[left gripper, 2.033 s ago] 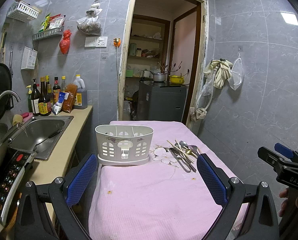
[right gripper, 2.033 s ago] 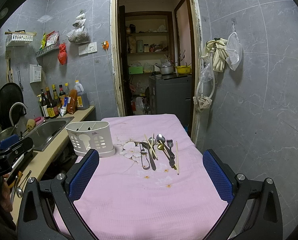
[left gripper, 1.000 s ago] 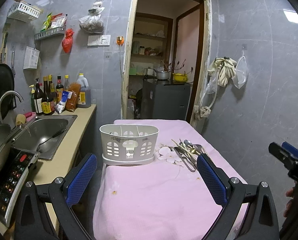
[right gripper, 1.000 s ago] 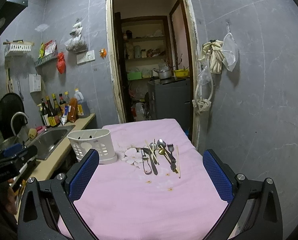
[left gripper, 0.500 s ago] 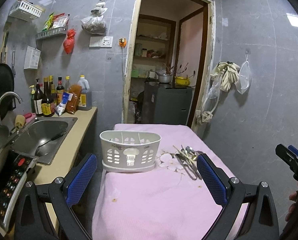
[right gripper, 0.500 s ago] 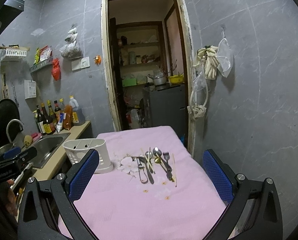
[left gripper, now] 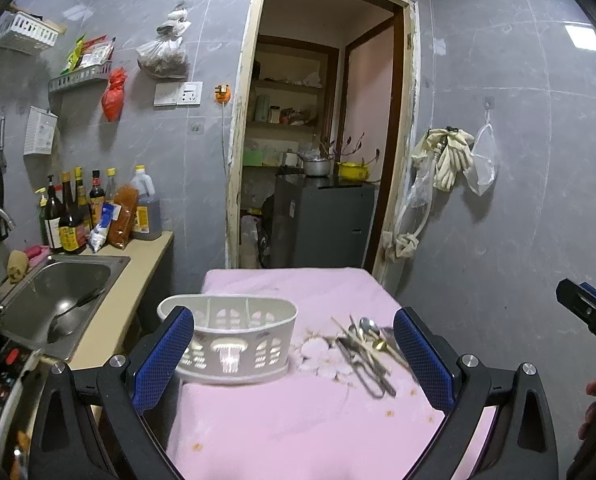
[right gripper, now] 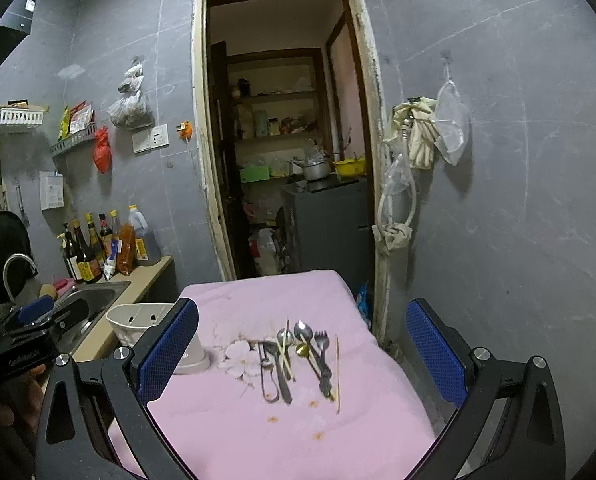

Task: Organize utensils
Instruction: 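Move both tools forward toward the row of utensils on the pink cloth, then grasp the metal wire utensil with the left tool while the right tool grasps a chopstick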

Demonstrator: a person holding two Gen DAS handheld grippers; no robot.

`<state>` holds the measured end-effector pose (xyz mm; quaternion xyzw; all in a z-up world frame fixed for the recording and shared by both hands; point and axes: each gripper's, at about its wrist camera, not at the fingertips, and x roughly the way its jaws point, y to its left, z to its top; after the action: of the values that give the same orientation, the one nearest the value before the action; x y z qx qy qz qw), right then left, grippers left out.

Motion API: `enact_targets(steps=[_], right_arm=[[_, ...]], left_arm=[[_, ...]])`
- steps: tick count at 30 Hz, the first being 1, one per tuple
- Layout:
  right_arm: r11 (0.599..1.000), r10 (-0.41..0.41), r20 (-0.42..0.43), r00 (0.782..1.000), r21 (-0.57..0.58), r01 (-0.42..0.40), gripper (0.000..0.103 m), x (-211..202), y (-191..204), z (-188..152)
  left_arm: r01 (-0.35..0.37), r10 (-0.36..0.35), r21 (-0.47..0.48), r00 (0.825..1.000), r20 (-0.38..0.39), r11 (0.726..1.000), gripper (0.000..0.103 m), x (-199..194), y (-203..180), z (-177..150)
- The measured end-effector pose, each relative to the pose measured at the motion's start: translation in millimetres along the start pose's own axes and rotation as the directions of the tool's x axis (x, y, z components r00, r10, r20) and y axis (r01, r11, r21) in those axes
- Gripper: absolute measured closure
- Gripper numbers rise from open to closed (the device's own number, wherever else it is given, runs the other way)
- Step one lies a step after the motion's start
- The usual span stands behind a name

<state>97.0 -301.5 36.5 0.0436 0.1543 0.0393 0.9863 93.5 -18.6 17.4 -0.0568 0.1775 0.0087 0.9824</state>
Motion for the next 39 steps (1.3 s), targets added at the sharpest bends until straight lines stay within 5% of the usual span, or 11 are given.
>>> enact_targets(steps=[9, 19, 25, 36, 39], right_arm=[[0.989, 0.13, -0.048, 0.99, -0.068, -0.134, 0.001, 89, -32, 14], [0.98, 0.166, -0.143, 0.976, -0.084, -0.179, 0.001, 188, -69, 4], [0.978, 0.167, -0.223, 0.96, -0.088, -0.191, 0.001, 229, -86, -18], [0.964, 0.241, -0.398, 0.885, -0.005, -0.265, 0.002, 288, -106, -70], [0.962, 0.258, -0.446, 0.857, 0.039, -0.27, 0.014, 303, -108, -85]], left_arm=[[-0.072, 0.072, -0.06, 0.997, -0.003, 0.996, 0.002, 61, -23, 11], [-0.152, 0.151, -0.09, 0.988, -0.024, 0.984, 0.002, 128, -54, -3], [-0.139, 0.142, 0.044, 0.987, -0.08, 0.989, 0.002, 164, -89, -23], [-0.094, 0.09, -0.004, 0.96, -0.266, 0.996, 0.006, 226, -94, -59], [-0.071, 0.057, -0.029, 0.941, -0.334, 0.997, 0.016, 242, -93, -70]])
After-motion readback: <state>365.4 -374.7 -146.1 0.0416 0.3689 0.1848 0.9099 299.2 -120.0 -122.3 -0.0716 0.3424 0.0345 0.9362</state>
